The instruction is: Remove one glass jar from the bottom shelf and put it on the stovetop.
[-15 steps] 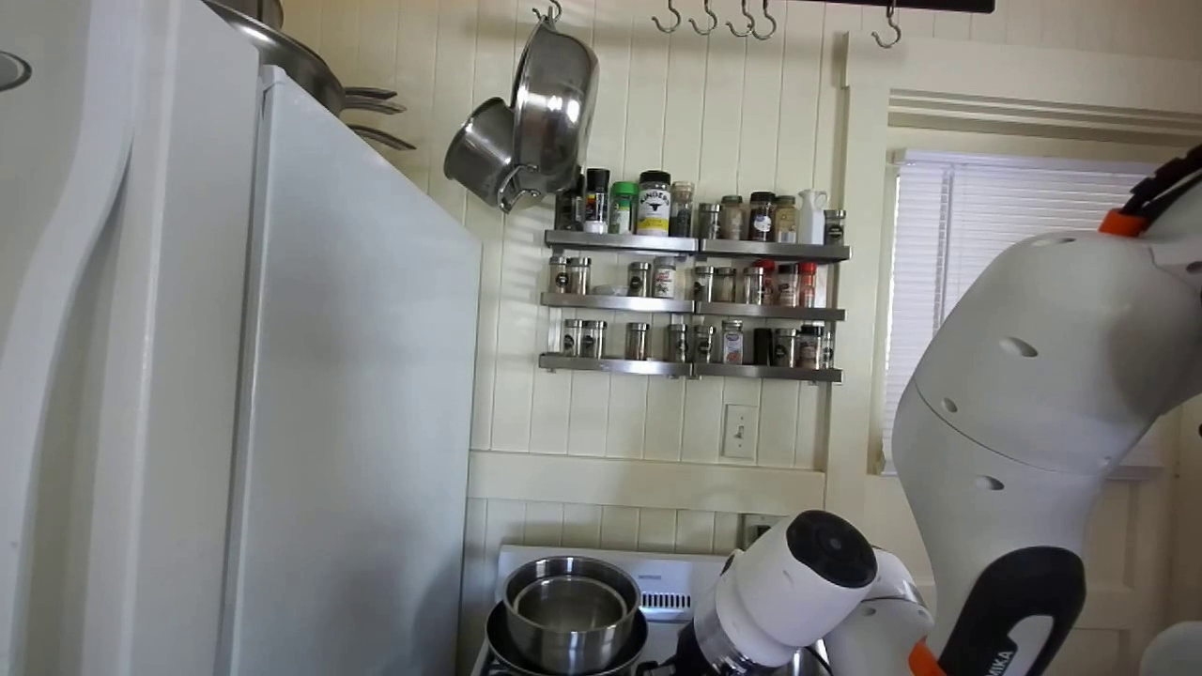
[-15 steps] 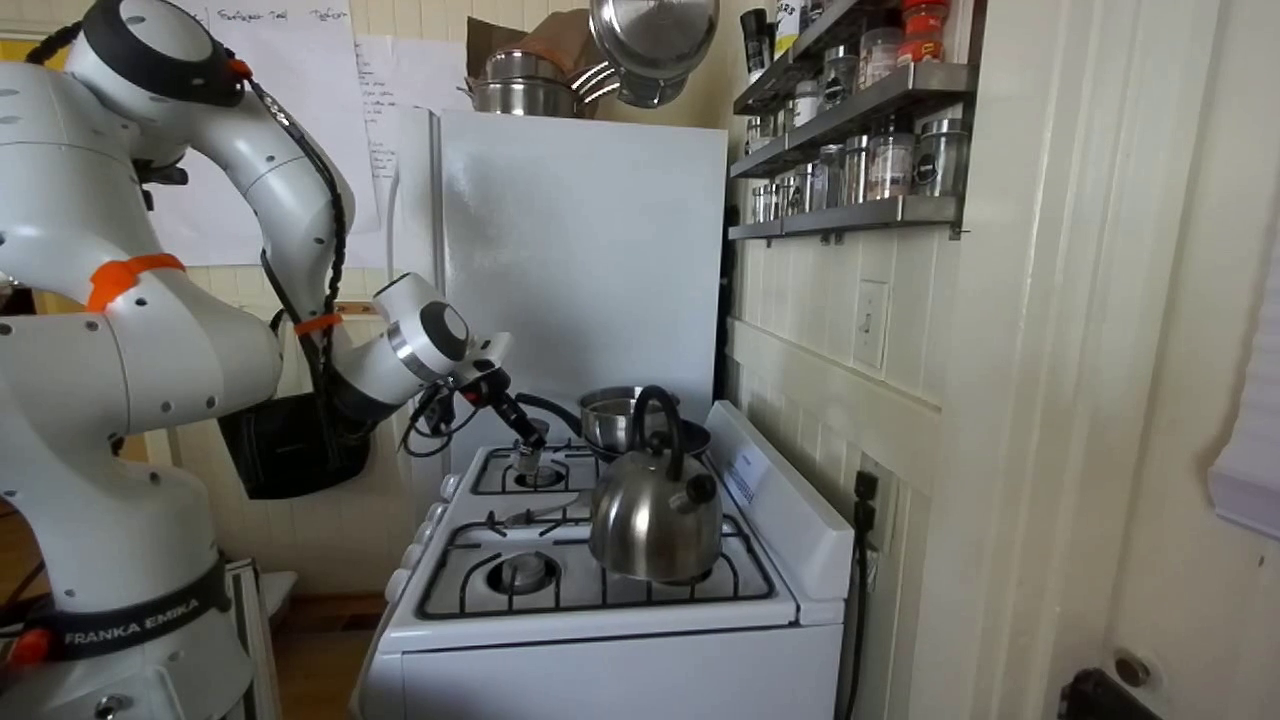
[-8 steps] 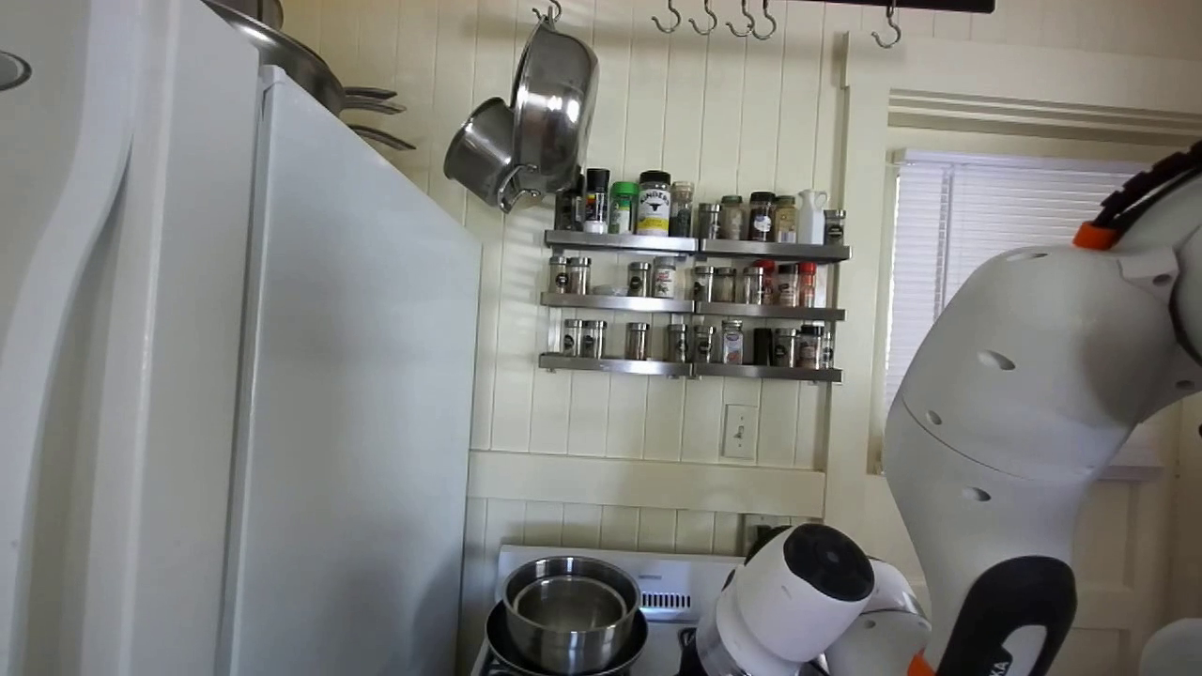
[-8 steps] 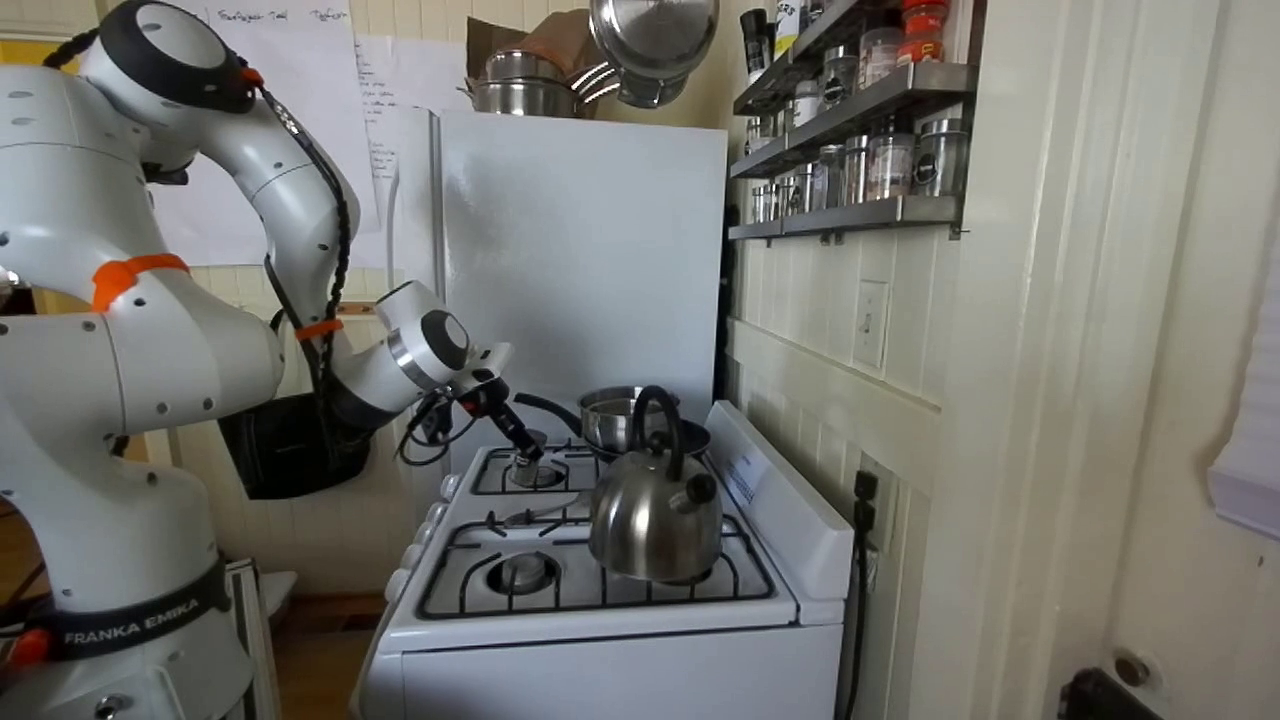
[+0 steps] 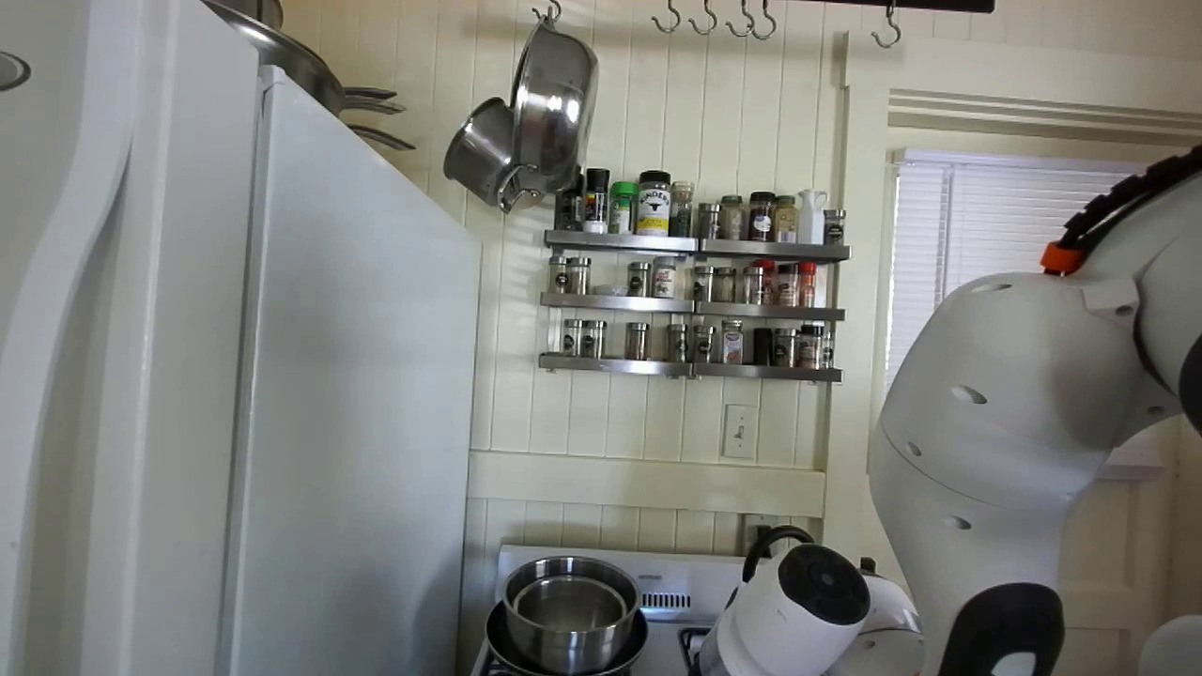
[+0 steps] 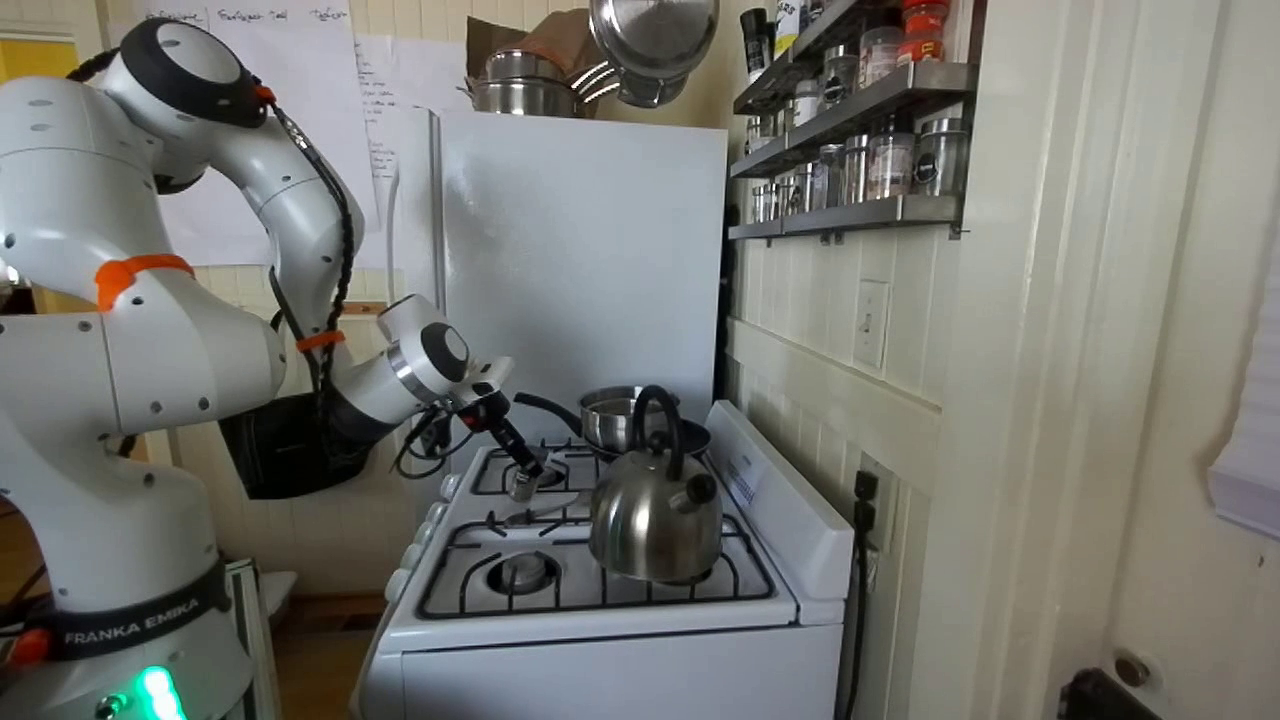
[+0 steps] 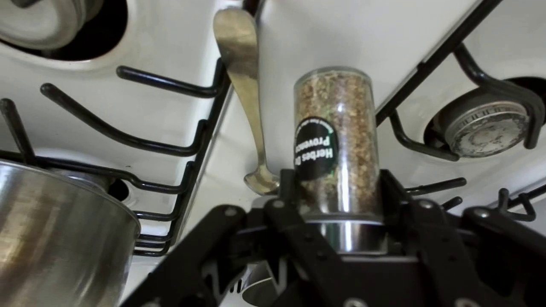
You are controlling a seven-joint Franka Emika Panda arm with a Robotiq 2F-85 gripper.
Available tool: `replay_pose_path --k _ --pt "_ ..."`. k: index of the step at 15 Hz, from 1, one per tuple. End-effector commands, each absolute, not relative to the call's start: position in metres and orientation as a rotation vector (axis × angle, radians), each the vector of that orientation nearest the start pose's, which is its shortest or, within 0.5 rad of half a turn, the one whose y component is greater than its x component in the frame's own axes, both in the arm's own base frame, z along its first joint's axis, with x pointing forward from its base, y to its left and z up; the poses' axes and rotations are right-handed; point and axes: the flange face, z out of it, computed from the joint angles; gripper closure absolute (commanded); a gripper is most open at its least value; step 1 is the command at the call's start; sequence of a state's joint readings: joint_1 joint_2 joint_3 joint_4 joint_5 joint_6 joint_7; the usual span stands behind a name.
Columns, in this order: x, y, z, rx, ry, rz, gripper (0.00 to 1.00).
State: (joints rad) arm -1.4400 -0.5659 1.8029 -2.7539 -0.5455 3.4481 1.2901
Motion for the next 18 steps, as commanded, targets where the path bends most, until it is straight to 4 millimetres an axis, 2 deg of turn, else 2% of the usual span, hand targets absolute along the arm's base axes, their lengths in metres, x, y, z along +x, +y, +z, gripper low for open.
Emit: replay_pose_path --k 1,9,13,18 --pt "0.381 0.162 0.207 -3.041 0.298 -1.022 0.77" --pt "0.381 0.165 0.197 -2.998 0.23 -1.151 0.77" --pt "0.376 0.167 0.184 -3.002 0.207 -1.151 0.77" --pt "0.374 0.17 0.181 -2.976 0.181 -1.186 0.77"
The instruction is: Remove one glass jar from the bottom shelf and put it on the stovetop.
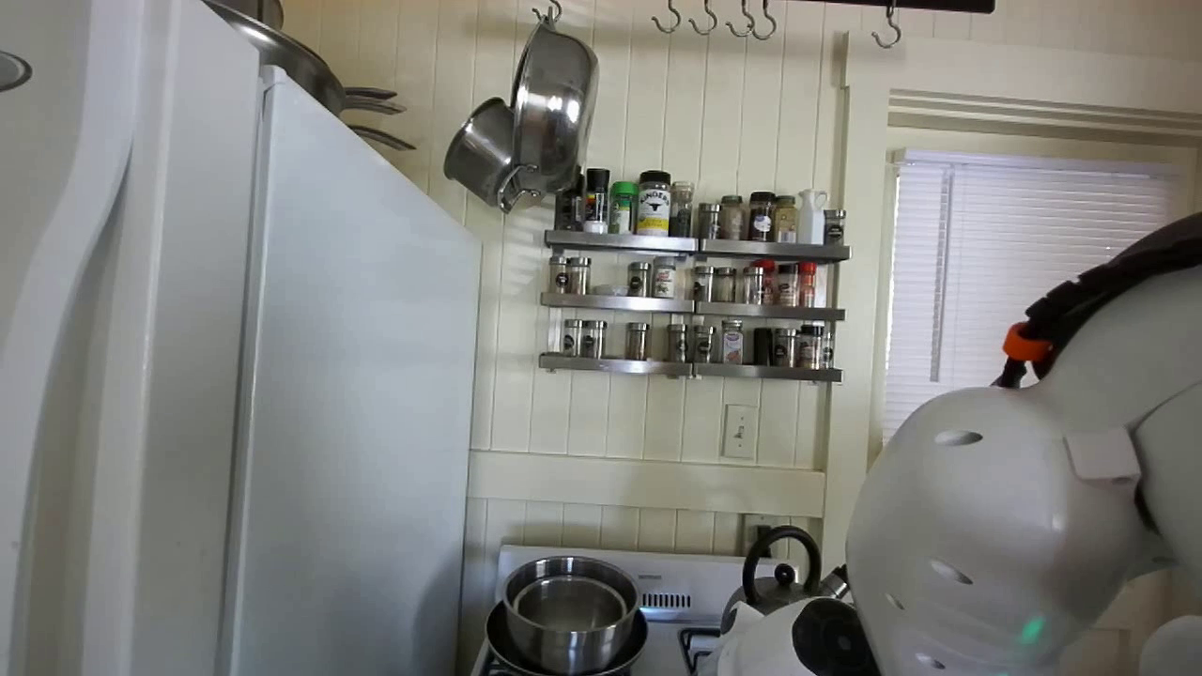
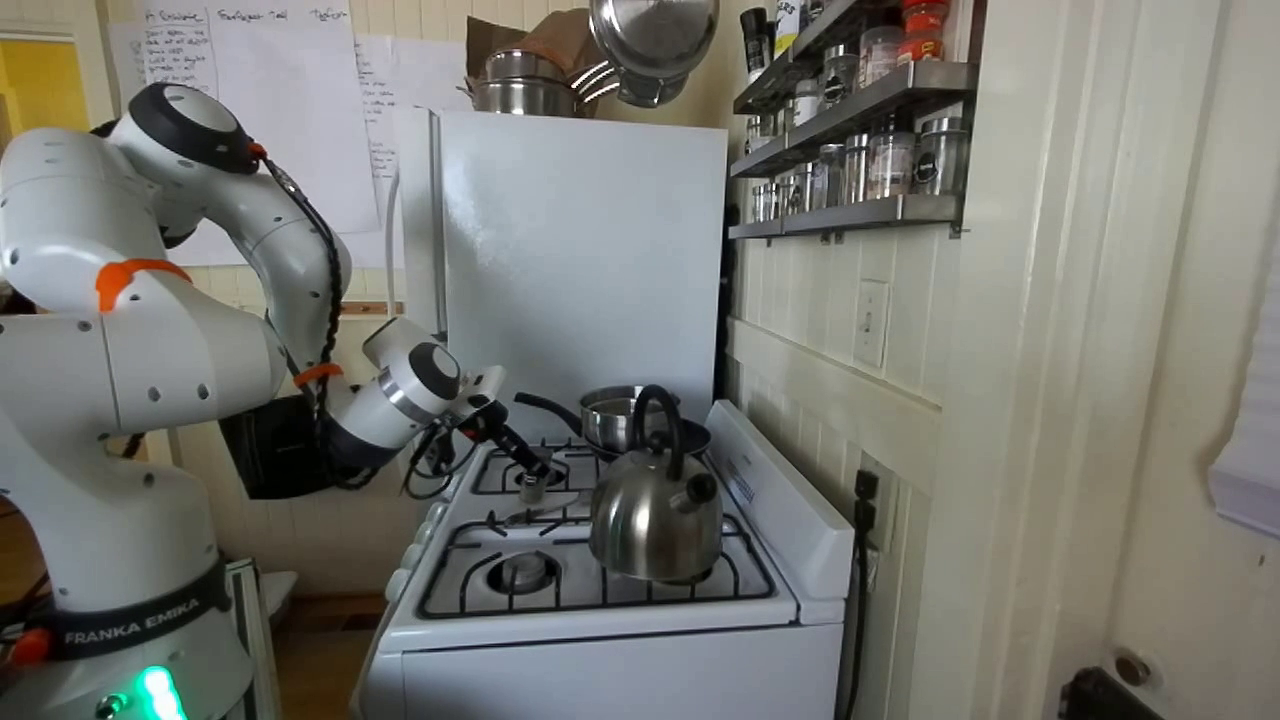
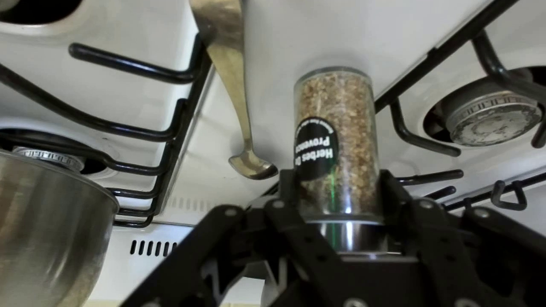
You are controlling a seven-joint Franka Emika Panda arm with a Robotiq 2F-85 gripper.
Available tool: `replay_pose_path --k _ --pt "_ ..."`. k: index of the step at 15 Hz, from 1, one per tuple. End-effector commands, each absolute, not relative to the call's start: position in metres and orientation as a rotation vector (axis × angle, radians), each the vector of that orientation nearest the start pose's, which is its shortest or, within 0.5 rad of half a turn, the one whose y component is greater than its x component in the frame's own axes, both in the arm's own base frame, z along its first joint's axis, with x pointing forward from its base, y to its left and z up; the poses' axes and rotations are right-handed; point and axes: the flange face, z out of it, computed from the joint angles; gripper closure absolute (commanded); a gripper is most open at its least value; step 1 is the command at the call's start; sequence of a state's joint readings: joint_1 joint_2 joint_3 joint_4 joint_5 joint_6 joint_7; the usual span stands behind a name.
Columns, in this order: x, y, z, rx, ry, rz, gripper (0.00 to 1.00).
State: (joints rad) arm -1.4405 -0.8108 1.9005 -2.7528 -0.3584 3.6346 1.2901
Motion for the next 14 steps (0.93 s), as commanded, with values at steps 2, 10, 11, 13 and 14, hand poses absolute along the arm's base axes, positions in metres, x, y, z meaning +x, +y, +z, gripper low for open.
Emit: replay_pose_path --k 2,10,11,13,14 --pt "0.373 0.171 0.18 -2.974 0.181 -1.173 0.27" --pt "0.37 0.181 0.182 -2.991 0.196 -1.13 0.0" --pt "0.37 0.182 0.185 -2.997 0.223 -1.122 0.0" --pt "0.369 0.186 0.189 -3.023 0.305 -1.079 0.0" --pt "0.368 0.187 0.19 -3.05 0.375 -1.034 0.0"
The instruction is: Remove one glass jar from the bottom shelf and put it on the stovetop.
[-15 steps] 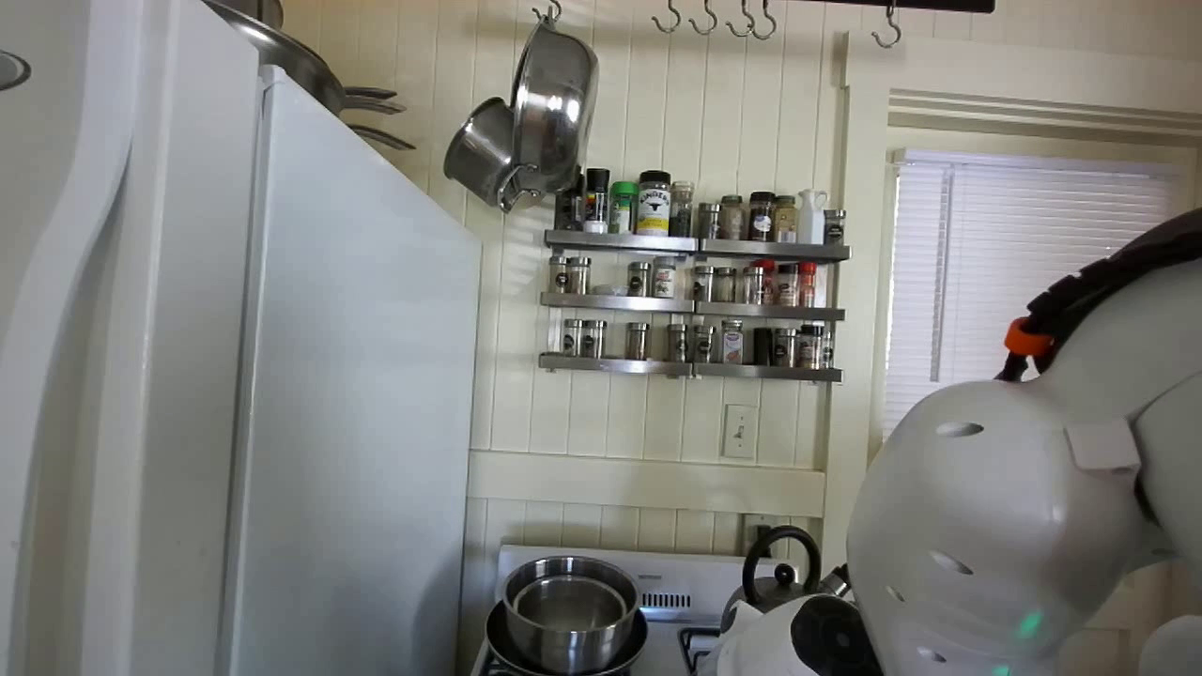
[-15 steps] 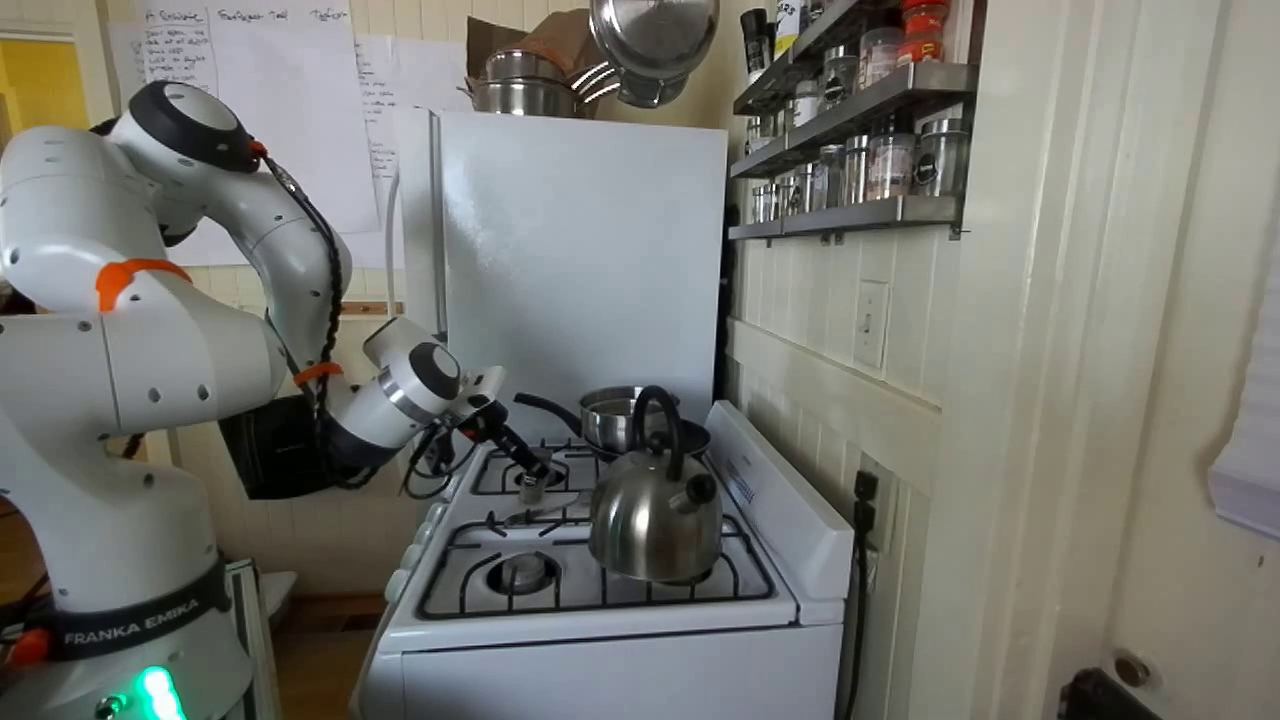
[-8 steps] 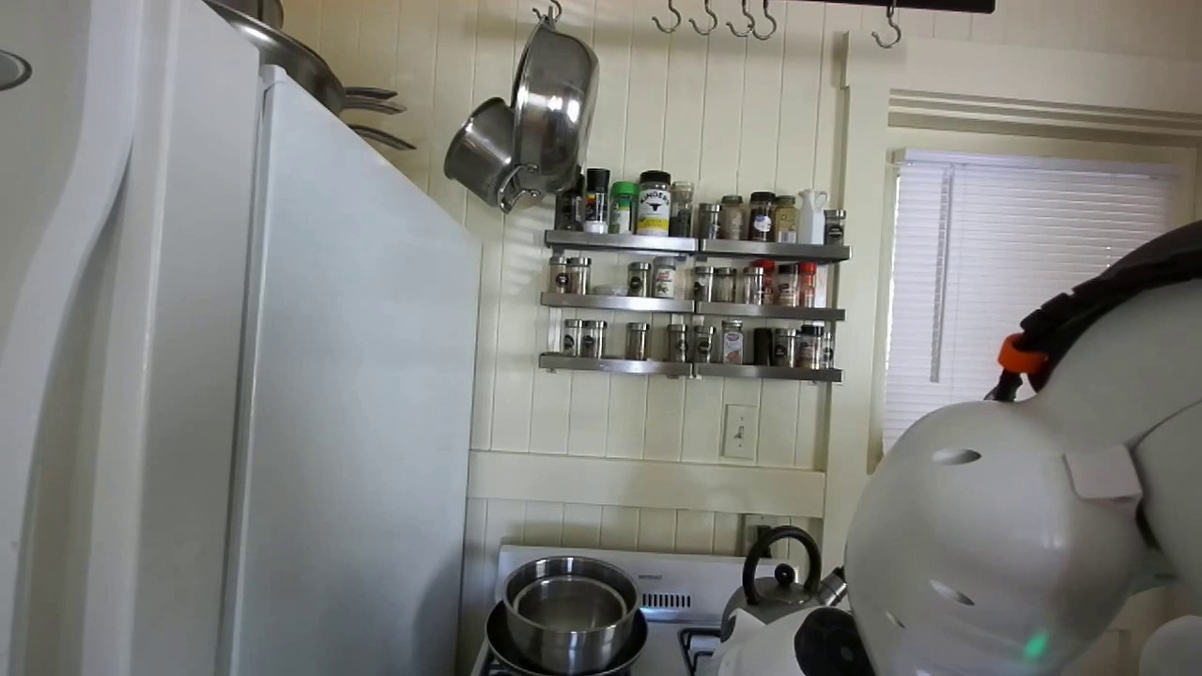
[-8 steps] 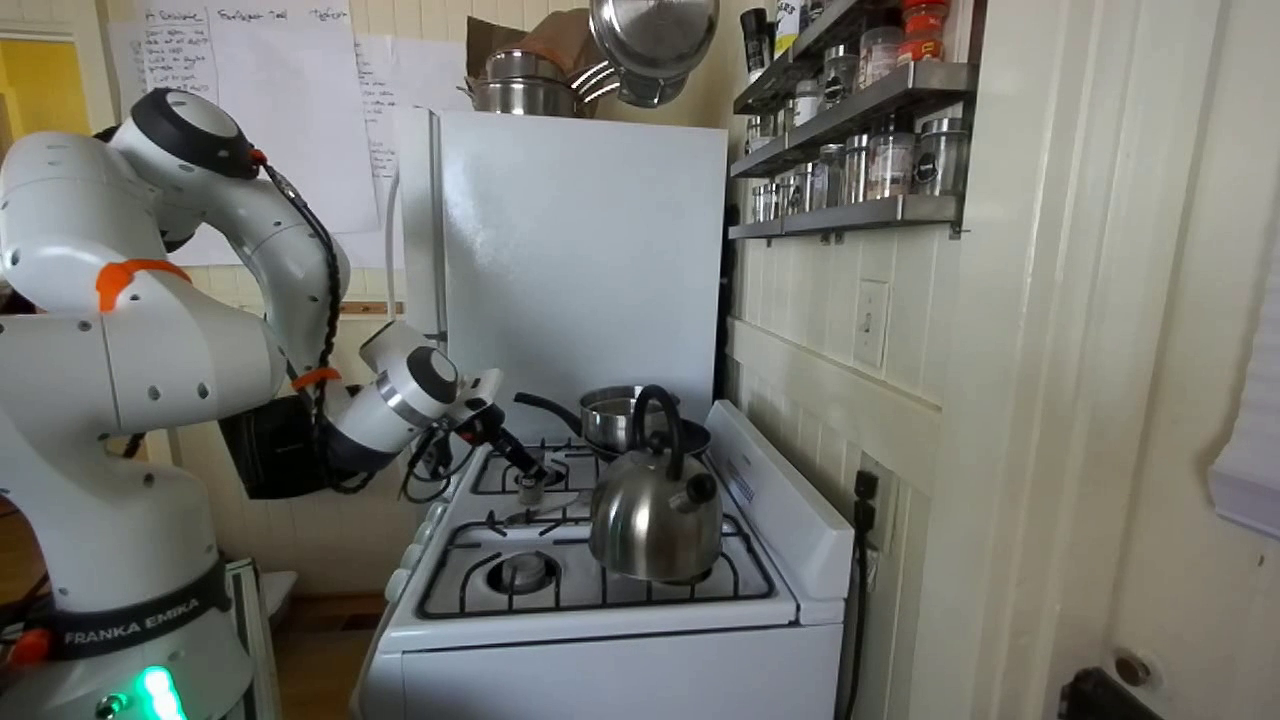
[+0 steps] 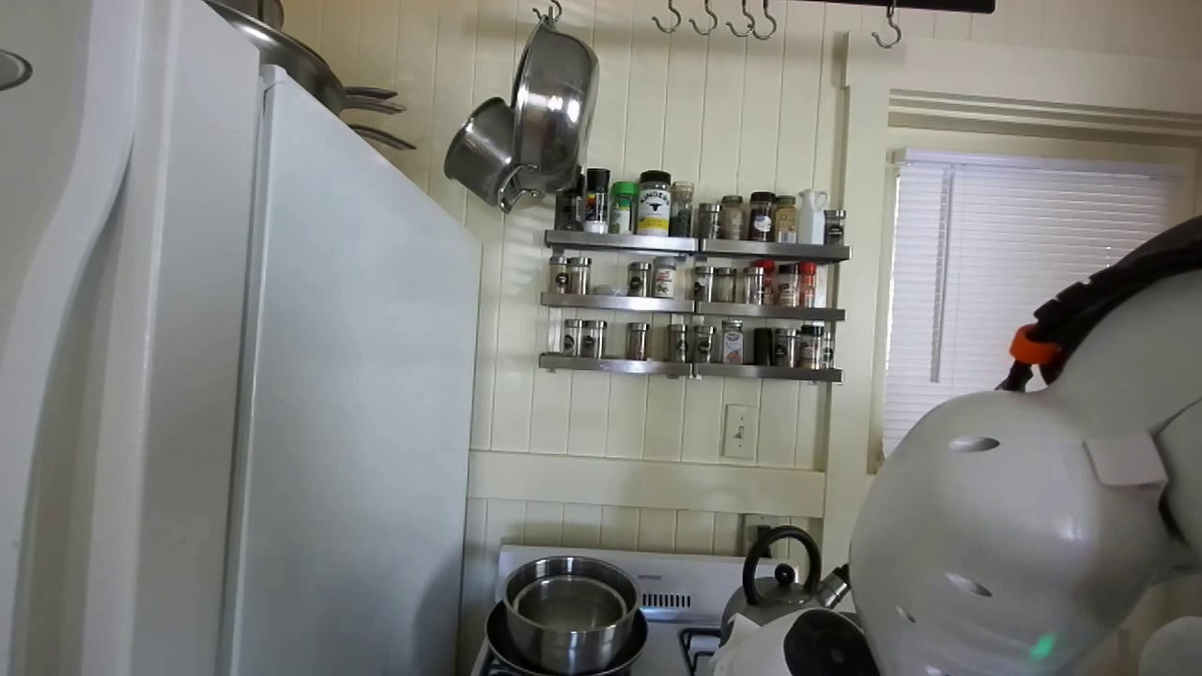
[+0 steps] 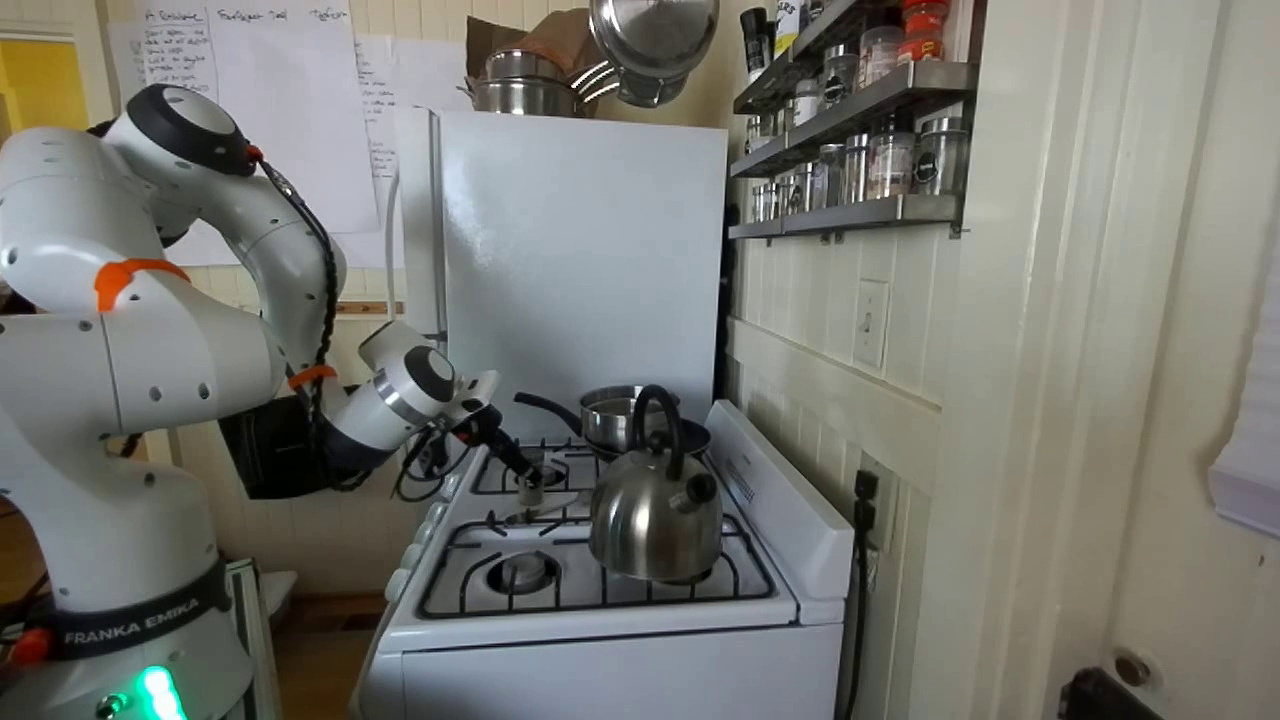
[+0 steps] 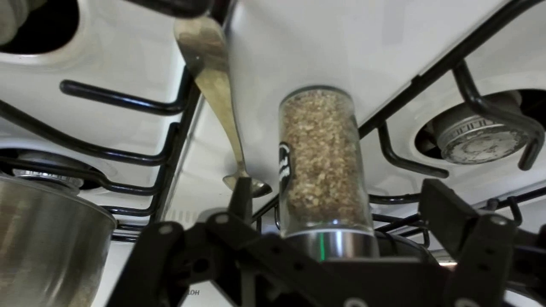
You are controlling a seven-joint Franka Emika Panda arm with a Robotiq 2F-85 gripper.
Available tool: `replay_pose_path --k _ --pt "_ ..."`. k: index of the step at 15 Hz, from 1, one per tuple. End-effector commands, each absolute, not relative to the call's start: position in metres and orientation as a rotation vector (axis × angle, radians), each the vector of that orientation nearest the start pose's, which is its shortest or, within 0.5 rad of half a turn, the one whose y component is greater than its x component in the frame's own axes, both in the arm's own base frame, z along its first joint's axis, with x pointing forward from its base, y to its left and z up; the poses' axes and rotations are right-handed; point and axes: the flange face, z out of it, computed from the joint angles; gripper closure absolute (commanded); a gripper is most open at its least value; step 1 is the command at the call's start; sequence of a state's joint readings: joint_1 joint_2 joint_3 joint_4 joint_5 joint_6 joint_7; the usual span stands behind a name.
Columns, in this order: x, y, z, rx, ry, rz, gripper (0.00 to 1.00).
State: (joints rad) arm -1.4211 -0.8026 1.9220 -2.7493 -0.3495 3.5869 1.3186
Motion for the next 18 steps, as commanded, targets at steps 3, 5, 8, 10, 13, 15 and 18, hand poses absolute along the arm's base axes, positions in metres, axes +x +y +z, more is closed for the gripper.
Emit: replay_pose_path --k 3,5,8,10,13,15,18 --pt "0.363 0.2 0.201 -3.082 0.479 -0.884 0.0" --pt "0.349 0.207 0.207 -3.106 0.534 -0.78 0.0" --pt "0.332 0.215 0.218 -3.166 0.608 -0.577 0.0" --pt "0.338 0.214 0.23 -3.207 0.694 -0.498 0.0" --pt "0.345 0.225 0.251 -3.203 0.81 -0.299 0.0" --pt "0.352 0.235 0.275 -3.161 0.826 -0.299 0.0" --pt "0.357 0.233 0.279 -3.144 0.846 -0.328 0.0"
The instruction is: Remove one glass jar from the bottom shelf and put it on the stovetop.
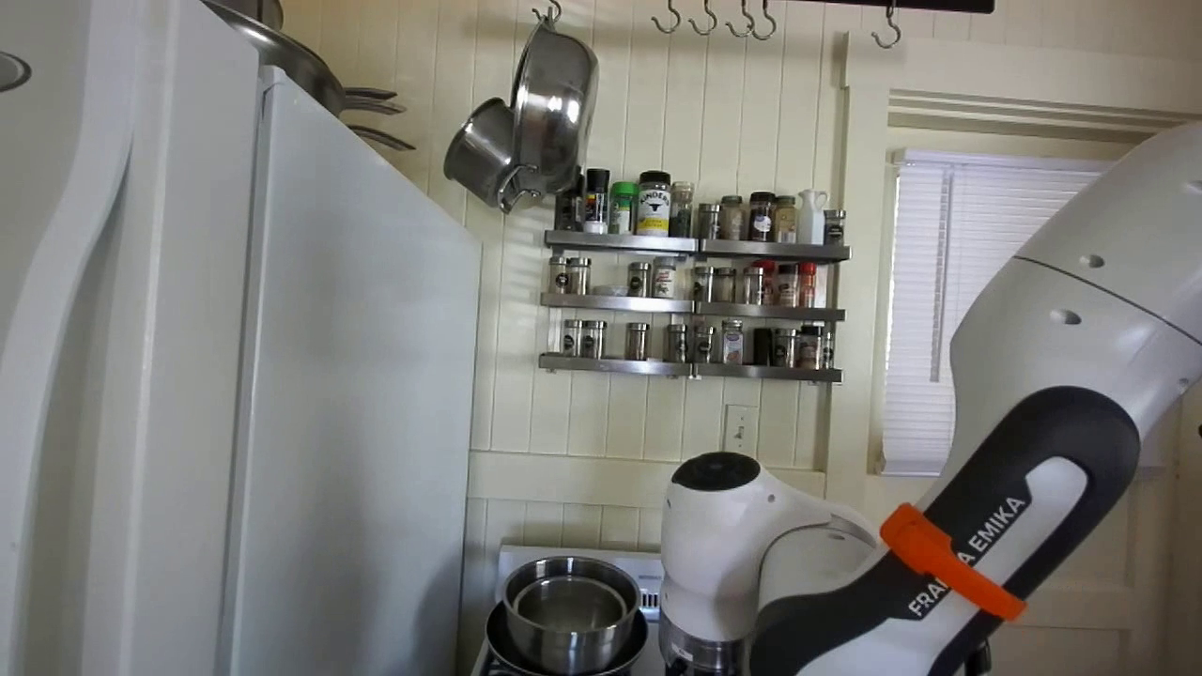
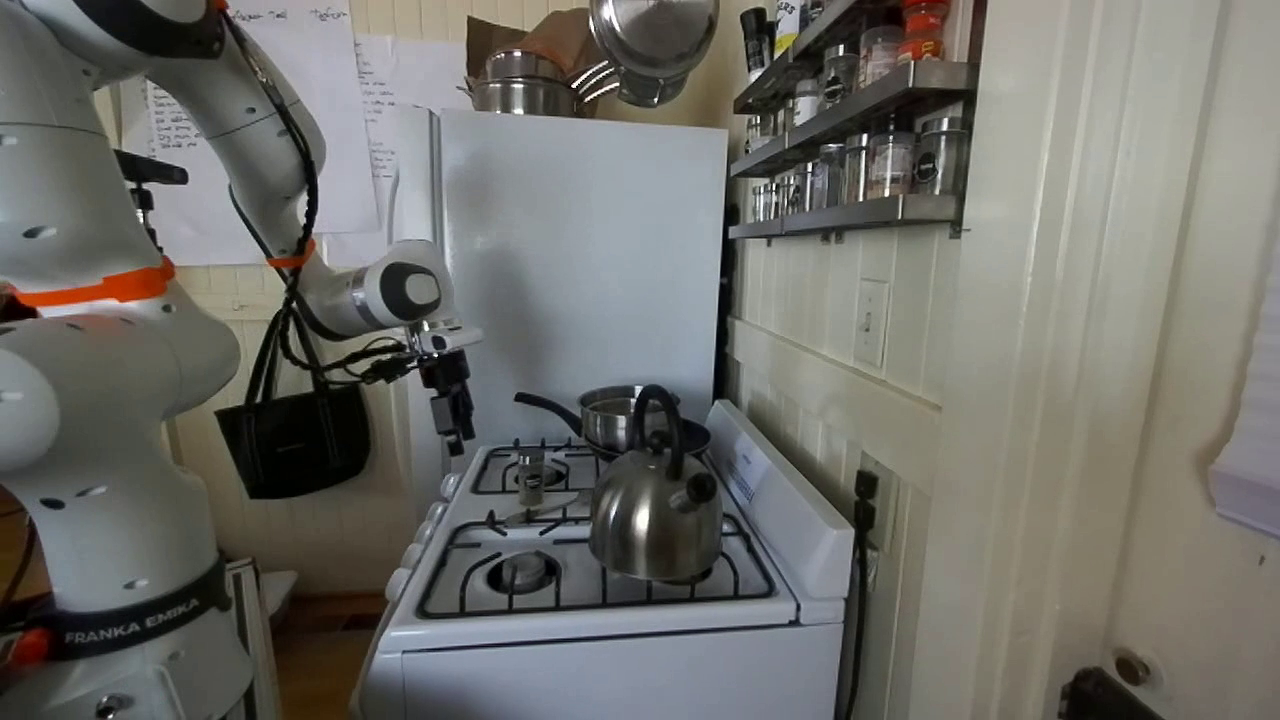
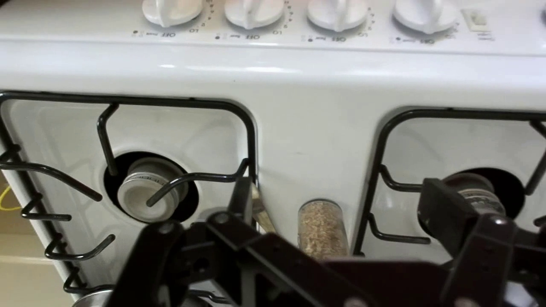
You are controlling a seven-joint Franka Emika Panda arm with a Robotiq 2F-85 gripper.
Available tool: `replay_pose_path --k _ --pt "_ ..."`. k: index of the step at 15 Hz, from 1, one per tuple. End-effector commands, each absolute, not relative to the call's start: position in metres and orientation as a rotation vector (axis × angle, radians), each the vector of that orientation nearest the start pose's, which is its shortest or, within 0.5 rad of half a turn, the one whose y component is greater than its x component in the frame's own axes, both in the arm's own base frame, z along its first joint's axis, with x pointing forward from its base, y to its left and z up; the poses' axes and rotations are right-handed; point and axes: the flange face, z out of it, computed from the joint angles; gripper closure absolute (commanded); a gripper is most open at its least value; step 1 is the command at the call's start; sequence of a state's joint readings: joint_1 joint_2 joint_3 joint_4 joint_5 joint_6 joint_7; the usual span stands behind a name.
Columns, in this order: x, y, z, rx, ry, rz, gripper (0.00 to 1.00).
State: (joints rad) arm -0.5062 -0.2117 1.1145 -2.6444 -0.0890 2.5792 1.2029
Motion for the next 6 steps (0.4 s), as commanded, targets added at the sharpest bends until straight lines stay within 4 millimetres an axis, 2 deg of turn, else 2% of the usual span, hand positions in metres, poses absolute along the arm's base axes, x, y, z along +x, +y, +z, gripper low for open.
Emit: replay_pose_path --k 1,6 --pt "0.3574 0.2366 0.284 -3.138 0.848 -0.328 0.0" --pt "0.3571 0.2391 0.2872 -3.132 0.85 -0.33 0.0"
